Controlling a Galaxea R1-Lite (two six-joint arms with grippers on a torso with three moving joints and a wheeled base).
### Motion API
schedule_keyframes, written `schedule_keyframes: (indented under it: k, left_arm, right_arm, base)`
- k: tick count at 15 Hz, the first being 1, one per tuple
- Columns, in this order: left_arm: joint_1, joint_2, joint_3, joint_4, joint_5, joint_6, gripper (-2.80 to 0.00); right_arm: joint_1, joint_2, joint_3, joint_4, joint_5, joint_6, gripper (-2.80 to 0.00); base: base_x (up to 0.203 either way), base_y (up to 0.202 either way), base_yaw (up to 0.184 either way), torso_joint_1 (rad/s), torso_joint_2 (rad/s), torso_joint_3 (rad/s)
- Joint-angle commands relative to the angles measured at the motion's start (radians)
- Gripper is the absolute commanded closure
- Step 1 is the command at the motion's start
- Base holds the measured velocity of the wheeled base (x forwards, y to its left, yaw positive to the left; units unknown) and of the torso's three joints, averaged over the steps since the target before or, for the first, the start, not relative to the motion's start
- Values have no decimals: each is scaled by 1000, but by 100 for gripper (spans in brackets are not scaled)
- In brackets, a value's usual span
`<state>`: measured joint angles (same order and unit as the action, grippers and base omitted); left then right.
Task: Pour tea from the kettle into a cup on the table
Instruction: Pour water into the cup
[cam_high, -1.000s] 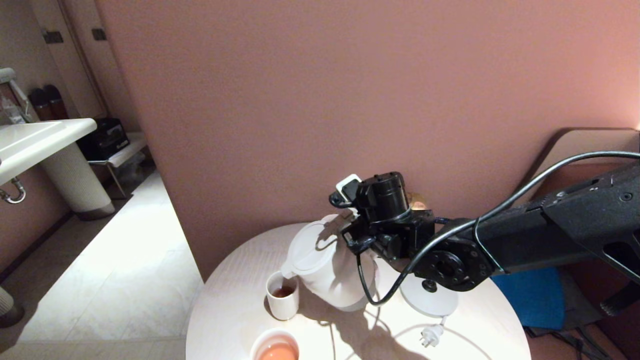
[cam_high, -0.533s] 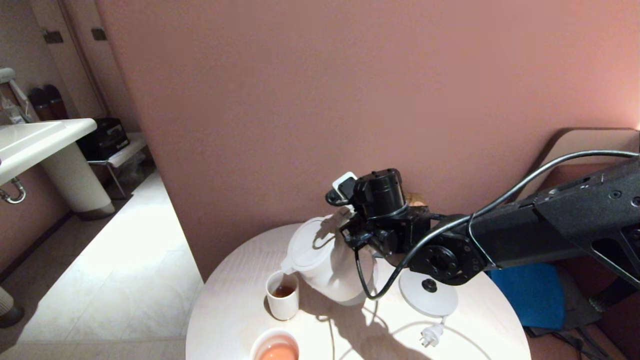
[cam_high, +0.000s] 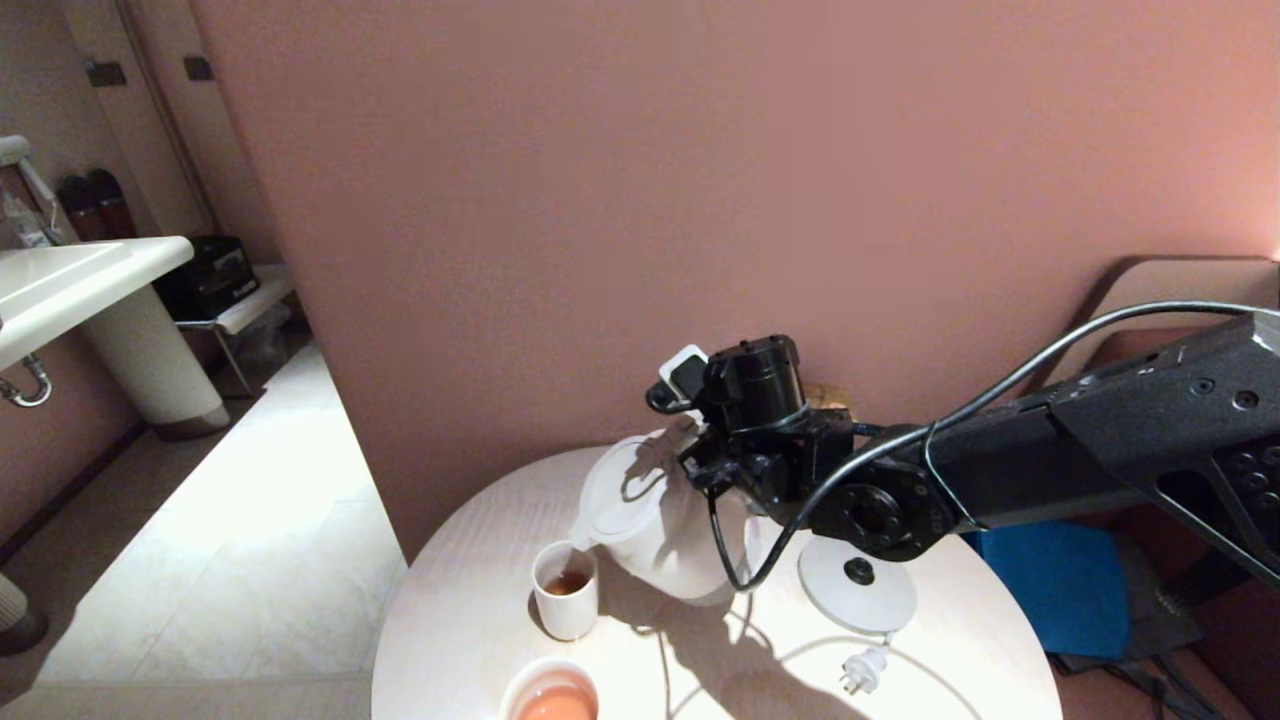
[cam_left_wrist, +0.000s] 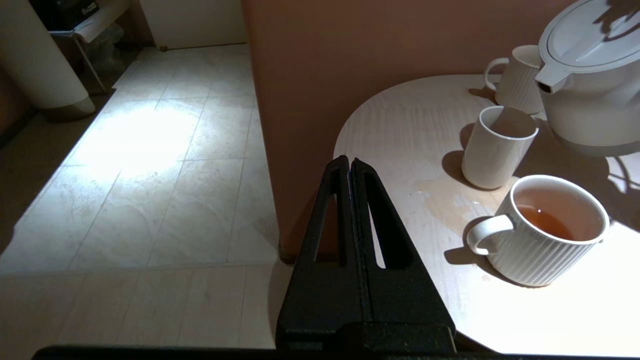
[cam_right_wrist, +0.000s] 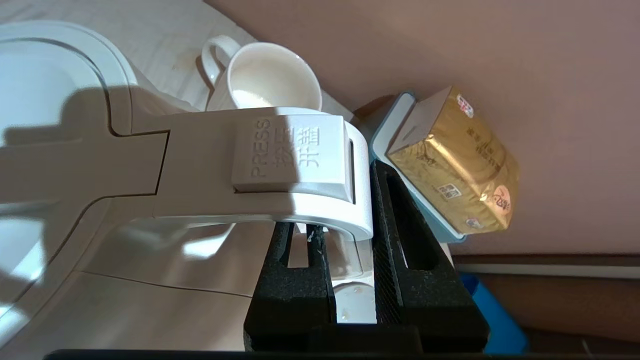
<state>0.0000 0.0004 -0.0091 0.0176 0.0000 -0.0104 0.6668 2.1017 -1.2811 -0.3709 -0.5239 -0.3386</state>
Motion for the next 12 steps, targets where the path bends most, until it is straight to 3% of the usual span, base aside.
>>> schedule_keyframes:
  k: [1,12]
  left_arm:
    - [0,0,0,0,0,0,0]
    - [0,1,0,1,0,0,0]
  right_arm:
    - [0,1,0,0,-2,-3,0]
    - [20,-5,-48,100,-3,-40,0]
  base:
    - [0,0,0,0,0,0]
    - [0,0,0,0,0,0]
